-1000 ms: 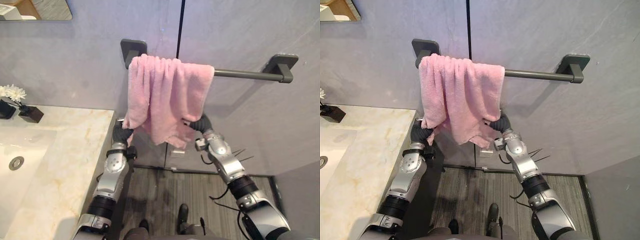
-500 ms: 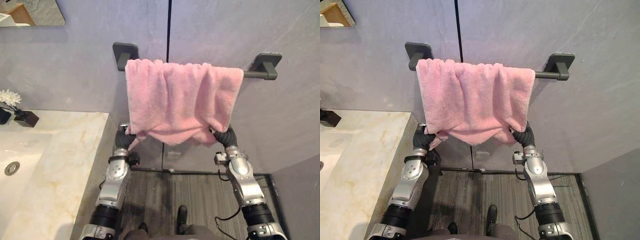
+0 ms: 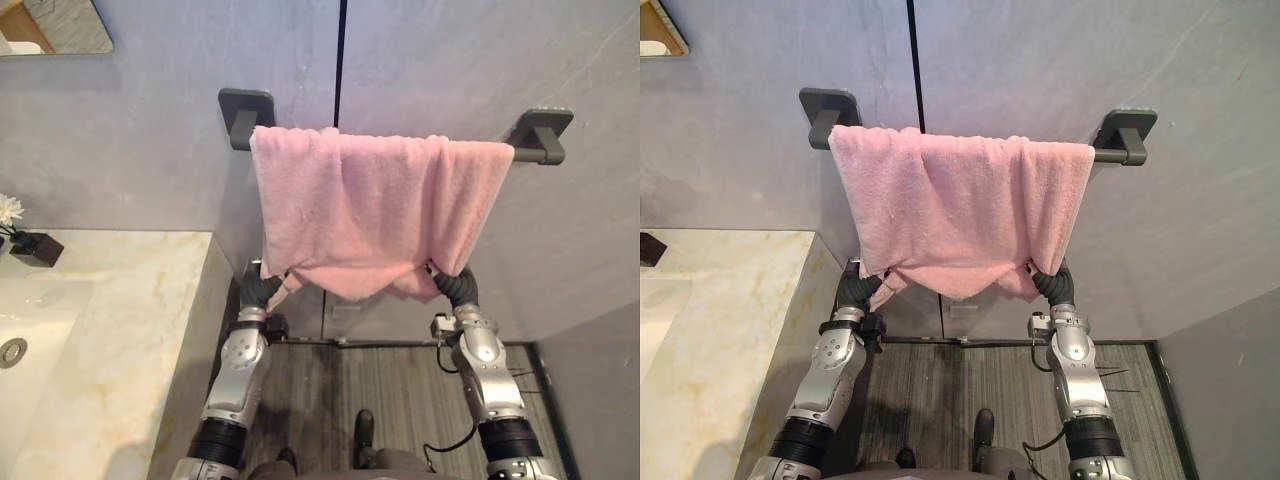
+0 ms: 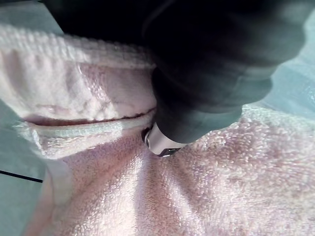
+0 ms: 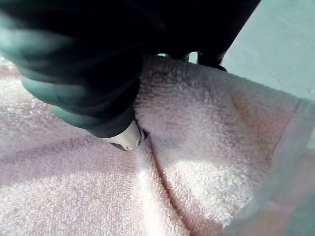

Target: Organize washtable

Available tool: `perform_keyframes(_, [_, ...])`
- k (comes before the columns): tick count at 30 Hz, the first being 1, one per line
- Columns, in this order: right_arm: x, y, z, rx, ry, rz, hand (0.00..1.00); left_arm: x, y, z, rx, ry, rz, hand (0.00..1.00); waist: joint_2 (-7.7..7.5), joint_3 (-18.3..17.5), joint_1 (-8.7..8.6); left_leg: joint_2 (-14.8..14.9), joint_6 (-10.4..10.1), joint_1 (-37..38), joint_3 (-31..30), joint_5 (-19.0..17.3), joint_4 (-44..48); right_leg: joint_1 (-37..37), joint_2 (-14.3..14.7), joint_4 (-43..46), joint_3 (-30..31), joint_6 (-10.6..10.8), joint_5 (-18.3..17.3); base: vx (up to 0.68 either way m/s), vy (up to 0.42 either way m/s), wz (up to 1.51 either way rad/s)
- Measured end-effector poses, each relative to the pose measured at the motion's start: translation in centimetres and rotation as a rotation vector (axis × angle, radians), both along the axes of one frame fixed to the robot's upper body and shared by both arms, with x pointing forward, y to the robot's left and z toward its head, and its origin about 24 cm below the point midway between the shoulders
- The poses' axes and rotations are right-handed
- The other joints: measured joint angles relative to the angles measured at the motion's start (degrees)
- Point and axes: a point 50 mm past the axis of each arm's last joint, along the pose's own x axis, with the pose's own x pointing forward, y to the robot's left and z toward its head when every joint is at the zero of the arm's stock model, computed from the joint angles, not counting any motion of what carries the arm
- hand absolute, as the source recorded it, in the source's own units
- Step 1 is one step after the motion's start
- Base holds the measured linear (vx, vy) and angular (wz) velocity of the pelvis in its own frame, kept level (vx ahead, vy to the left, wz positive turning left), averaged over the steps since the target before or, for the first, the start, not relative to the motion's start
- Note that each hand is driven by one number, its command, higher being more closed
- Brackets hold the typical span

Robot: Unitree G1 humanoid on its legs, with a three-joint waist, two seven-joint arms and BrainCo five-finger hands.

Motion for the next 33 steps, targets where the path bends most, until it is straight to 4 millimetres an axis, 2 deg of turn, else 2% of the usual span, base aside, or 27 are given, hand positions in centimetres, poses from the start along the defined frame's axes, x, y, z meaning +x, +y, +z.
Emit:
perform_keyframes(7, [0.3,1.0,-1.0,0.110,0.030,-0.016,1.00,-0.2,0.5,-0.9,-0.028,0.044,0.022,1.00,0.14,-0.1,-0.52,-0.3,0.0,0.4,-0.5,0.0,-0.2,0.5,-0.3,-0.2,-0.4,0.4,-0.3,-0.01,0.018,0.02])
perform_keyframes(11, [0.8,1.2,-1.1,0.110,0.041,-0.010,1.00,-0.3,0.6,-1.6,-0.050,0.072,0.033,1.00,0.71,-0.4,-1.15,-0.3,0.0,0.5,-1.0,0.0,-0.4,0.7,-0.3,-0.2,-0.9,0.4,-0.5,0.00,0.015,0.06])
perform_keyframes(12, [1.0,1.2,-1.2,0.109,0.044,-0.008,0.00,-0.3,0.7,-1.6,-0.059,0.073,0.039,0.00,0.80,-0.5,-1.32,-0.2,-0.1,0.7,-1.1,0.1,-0.7,0.8,-0.2,-0.2,-1.1,0.4,-0.5,0.02,0.020,0.03])
perform_keyframes(17, [0.9,0.9,-1.6,0.110,0.064,-0.024,0.00,-0.3,2.0,-1.8,-0.074,0.082,0.094,0.00,0.80,-0.5,-1.41,-0.1,-0.2,2.0,-1.2,0.2,-1.9,1.6,-0.1,-0.2,-1.5,0.8,-1.1,0.01,0.014,0.01])
perform_keyframes(23, [0.3,-0.5,-1.6,0.123,0.061,-0.101,0.00,-0.6,2.0,-1.5,-0.078,0.071,0.097,0.00,0.75,-0.6,-1.33,-0.2,-0.2,2.0,-1.3,0.2,-2.0,1.5,-0.4,0.0,-1.4,1.2,-1.5,0.02,0.027,0.02])
perform_keyframes(26, [-0.7,-1.5,-1.9,0.122,0.063,-0.156,0.00,-1.2,2.5,-2.0,-0.097,0.090,0.129,0.00,0.72,-0.6,-1.19,-0.2,-0.2,1.9,-1.3,0.2,-2.0,1.5,-0.5,0.0,-1.2,1.2,-1.5,0.00,0.010,-0.01])
perform_keyframes(29, [-2.3,-3.7,-2.6,0.125,0.085,-0.273,0.00,-2.4,4.0,-2.5,-0.114,0.105,0.214,0.00,0.71,-0.6,-1.08,-0.3,-0.2,1.9,-1.2,0.2,-1.7,1.5,-1.1,0.0,-1.0,1.2,-1.5,-0.01,0.021,-0.02])
perform_keyframes(33, [-4.3,-5.5,-3.4,0.137,0.120,-0.393,0.00,-3.4,4.3,-2.3,-0.134,0.094,0.243,0.00,0.72,-0.6,-1.19,-0.3,-0.1,2.0,-1.2,0.2,-1.7,1.7,-1.1,0.0,-1.1,1.2,-1.5,-0.03,0.004,0.00])
